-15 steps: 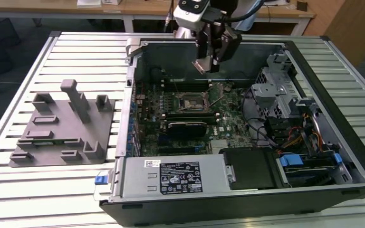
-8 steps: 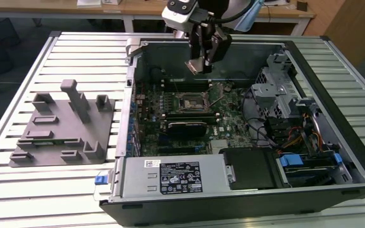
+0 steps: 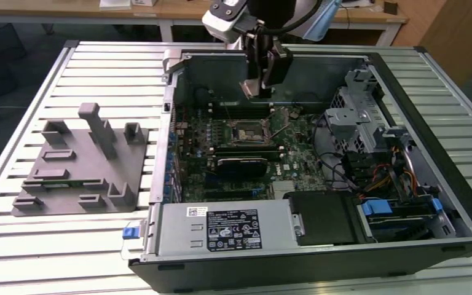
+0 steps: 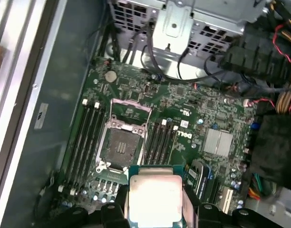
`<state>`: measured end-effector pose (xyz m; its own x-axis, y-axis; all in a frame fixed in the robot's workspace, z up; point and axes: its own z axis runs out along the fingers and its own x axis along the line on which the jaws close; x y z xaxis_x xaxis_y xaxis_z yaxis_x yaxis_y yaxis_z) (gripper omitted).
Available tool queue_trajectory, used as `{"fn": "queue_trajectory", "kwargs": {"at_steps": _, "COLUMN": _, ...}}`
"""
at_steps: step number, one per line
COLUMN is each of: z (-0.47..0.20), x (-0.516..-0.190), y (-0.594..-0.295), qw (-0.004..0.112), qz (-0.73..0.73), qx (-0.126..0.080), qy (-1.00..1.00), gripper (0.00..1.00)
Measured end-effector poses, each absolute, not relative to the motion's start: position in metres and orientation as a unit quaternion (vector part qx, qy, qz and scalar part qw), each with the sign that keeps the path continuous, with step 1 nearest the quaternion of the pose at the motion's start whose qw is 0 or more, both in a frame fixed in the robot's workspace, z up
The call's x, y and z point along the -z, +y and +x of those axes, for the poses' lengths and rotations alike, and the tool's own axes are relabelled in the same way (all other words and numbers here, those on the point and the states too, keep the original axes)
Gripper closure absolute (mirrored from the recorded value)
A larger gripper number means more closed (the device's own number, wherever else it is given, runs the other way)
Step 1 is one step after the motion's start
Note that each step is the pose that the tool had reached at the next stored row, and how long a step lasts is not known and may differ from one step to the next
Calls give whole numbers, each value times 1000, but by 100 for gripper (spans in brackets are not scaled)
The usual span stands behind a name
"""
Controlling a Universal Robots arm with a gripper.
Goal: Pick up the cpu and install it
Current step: 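Place the cpu into insertion slot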
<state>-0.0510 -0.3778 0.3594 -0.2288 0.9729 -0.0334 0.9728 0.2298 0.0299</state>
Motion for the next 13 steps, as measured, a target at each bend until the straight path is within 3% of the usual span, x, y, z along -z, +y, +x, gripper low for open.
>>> {"fn": "queue_trajectory", "kwargs": {"at_steps": 13, "z": -51, "x": -352, "y": -367, "qw": 23, "qz": 663, "qx": 1, "qy": 749, "gripper": 47}}
